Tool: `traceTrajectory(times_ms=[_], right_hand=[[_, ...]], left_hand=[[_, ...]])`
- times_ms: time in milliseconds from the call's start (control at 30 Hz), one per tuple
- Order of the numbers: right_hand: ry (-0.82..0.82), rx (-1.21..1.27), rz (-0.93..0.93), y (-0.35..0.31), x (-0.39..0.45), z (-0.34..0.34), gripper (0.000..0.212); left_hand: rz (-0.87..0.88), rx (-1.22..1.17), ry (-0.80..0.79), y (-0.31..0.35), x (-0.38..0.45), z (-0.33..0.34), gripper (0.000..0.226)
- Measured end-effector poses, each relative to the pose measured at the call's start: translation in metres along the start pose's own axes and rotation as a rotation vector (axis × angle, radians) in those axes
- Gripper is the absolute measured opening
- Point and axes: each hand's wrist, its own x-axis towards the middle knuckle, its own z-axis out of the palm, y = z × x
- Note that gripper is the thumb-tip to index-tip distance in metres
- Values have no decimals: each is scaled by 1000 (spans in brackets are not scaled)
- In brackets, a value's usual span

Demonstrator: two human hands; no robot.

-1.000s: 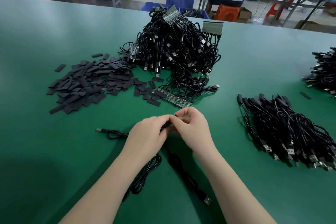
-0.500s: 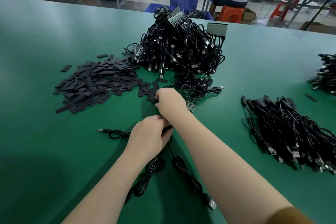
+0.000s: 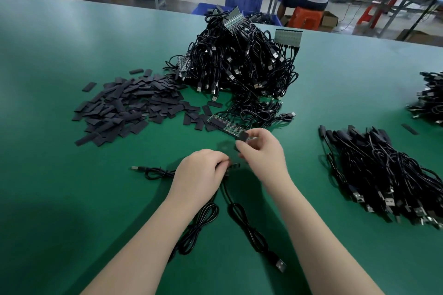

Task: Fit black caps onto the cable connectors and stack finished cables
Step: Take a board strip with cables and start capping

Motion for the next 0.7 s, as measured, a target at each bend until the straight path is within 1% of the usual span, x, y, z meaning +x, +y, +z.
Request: traceTrajectory(times_ms=[67, 133, 200, 267, 433, 567, 700], right_hand=[[50, 115, -1, 9, -15, -6, 28], [90, 156, -22, 18, -25, -11, 32], [111, 172, -24, 23, -30, -15, 28], [119, 190, -10, 26, -32, -19, 24], [70, 395, 81, 23, -35, -17, 17], [46, 465, 90, 22, -35, -15, 13], [4, 520, 85, 21, -36, -15, 12]], left_hand=[[-6, -26, -34, -1, -1, -1, 17], [-15, -28, -93, -1, -1, -1, 22], [-24, -15, -116, -2, -1, 0, 25], [-27, -24, -98, 0, 0, 0, 23], [-18, -160, -19, 4, -3, -3, 10], [5, -207, 40, 5, -2, -3, 20], [14, -254, 18, 6, -3, -2, 21]])
